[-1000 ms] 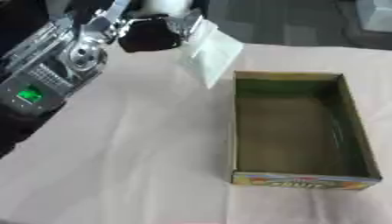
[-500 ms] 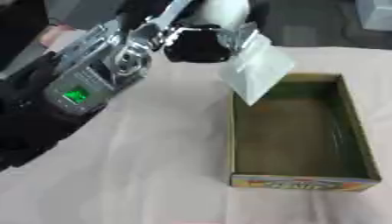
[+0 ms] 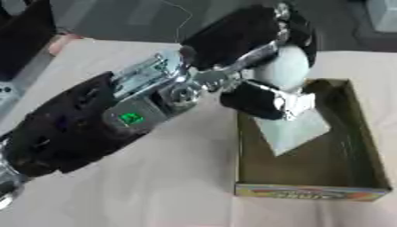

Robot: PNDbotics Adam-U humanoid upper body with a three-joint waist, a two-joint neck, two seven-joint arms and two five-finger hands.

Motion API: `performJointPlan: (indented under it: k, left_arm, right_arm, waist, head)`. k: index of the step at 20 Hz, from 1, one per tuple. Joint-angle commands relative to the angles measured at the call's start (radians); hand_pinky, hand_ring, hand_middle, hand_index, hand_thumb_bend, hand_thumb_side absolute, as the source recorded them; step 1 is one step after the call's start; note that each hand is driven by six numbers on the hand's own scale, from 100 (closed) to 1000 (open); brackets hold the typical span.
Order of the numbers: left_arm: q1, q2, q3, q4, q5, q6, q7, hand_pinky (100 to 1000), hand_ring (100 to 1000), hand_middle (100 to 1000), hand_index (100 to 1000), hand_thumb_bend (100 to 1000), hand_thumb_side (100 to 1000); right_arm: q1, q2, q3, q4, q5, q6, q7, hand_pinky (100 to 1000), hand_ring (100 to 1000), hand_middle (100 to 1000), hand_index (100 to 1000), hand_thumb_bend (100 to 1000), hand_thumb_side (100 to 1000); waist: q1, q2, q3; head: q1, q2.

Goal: Pick up objects on the table and place them in the box.

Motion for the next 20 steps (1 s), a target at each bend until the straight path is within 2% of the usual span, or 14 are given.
performJointPlan:
  k: [1, 3, 5, 6, 7, 8, 11, 13, 14, 15, 17, 19, 20]
  left_arm:
    - [-0.021, 0.017, 0.045, -0.011, -0.068, -0.026, -0.154, 1000, 1000, 1000, 1000, 478, 931]
    - [-0.018, 0.023, 0.071, -0.011, -0.067, -0.038, -0.148, 1000, 1000, 1000, 1000, 383, 961]
    - [-0.007, 0.037, 0.112, -0.011, -0.037, -0.042, -0.076, 1000, 1000, 1000, 991, 253, 914]
    - [0.005, 0.049, 0.14, -0.011, -0.008, -0.037, -0.016, 1000, 1000, 1000, 982, 129, 989]
    - [0.019, 0.065, 0.17, -0.011, 0.012, -0.029, 0.043, 1000, 973, 1000, 972, 164, 861]
    - [0.042, 0.08, 0.202, -0.011, 0.045, -0.029, 0.108, 985, 941, 1000, 943, 112, 819]
    - [0.144, 0.122, 0.313, -0.011, 0.166, -0.034, 0.288, 877, 870, 951, 892, 100, 832]
    - [0.237, 0.116, 0.368, -0.011, 0.228, 0.005, 0.351, 795, 815, 922, 903, 100, 875]
    - [0.285, 0.095, 0.391, -0.011, 0.257, 0.028, 0.372, 751, 784, 905, 882, 100, 874]
    - [0.33, 0.058, 0.414, -0.011, 0.285, 0.043, 0.409, 599, 666, 832, 838, 100, 855]
    - [0.408, -0.048, 0.451, -0.011, 0.364, 0.057, 0.564, 380, 470, 709, 796, 100, 865]
    - [0.458, -0.138, 0.44, -0.011, 0.455, 0.031, 0.718, 341, 436, 673, 785, 100, 883]
    - [0.466, -0.162, 0.428, -0.011, 0.483, 0.005, 0.761, 344, 437, 674, 781, 100, 877]
  right_arm:
    - [-0.016, -0.014, 0.005, -0.013, 0.0, -0.011, 0.013, 435, 364, 390, 532, 100, 1000]
    - [-0.012, -0.023, 0.004, -0.005, 0.002, -0.02, 0.022, 436, 364, 390, 532, 100, 1000]
    - [-0.005, -0.034, -0.002, 0.005, 0.004, -0.028, 0.029, 436, 364, 390, 532, 100, 1000]
    - [-0.001, -0.04, -0.006, 0.009, 0.005, -0.031, 0.031, 436, 364, 390, 532, 100, 1000]
    - [0.003, -0.046, -0.01, 0.013, 0.007, -0.034, 0.032, 436, 364, 390, 532, 100, 1000]
    - [0.009, -0.054, -0.016, 0.016, 0.009, -0.036, 0.031, 436, 364, 390, 532, 100, 1000]
    - [0.029, -0.077, -0.034, 0.028, 0.018, -0.04, 0.022, 436, 365, 390, 531, 100, 1000]
    - [0.044, -0.09, -0.042, 0.038, 0.026, -0.042, 0.015, 436, 364, 390, 531, 100, 1000]
    - [0.051, -0.096, -0.045, 0.043, 0.029, -0.045, 0.013, 436, 364, 390, 531, 100, 1000]
    - [0.057, -0.102, -0.047, 0.049, 0.032, -0.051, 0.011, 436, 364, 390, 530, 100, 1000]
    - [0.064, -0.113, -0.053, 0.063, 0.036, -0.063, 0.008, 437, 365, 390, 530, 100, 1000]
    - [0.069, -0.119, -0.065, 0.077, 0.04, -0.072, 0.006, 437, 365, 390, 530, 100, 1000]
    - [0.073, -0.122, -0.071, 0.082, 0.041, -0.076, 0.001, 438, 365, 390, 530, 100, 1000]
  waist:
    - [-0.004, -0.021, 0.007]
    - [-0.005, -0.025, 0.018]
    - [-0.005, -0.03, 0.032]
    - [-0.005, -0.033, 0.04]
    - [-0.003, -0.036, 0.048]
    - [-0.001, -0.04, 0.057]
    - [0.001, -0.058, 0.085]
    - [0.0, -0.076, 0.106]
    - [-0.002, -0.085, 0.117]
    - [-0.004, -0.092, 0.128]
    - [-0.013, -0.099, 0.147]
    - [-0.026, -0.104, 0.165]
    - [-0.031, -0.108, 0.175]
  head:
    - [-0.001, -0.01]
    - [-0.009, -0.007]
    - [-0.017, -0.001]
    - [-0.02, 0.002]
    - [-0.024, 0.006]
    - [-0.027, 0.01]
    - [-0.042, 0.027]
    - [-0.062, 0.038]
    - [-0.072, 0.04]
    - [-0.082, 0.04]
    - [-0.101, 0.035]
    - [-0.126, 0.023]
    - [-0.14, 0.019]
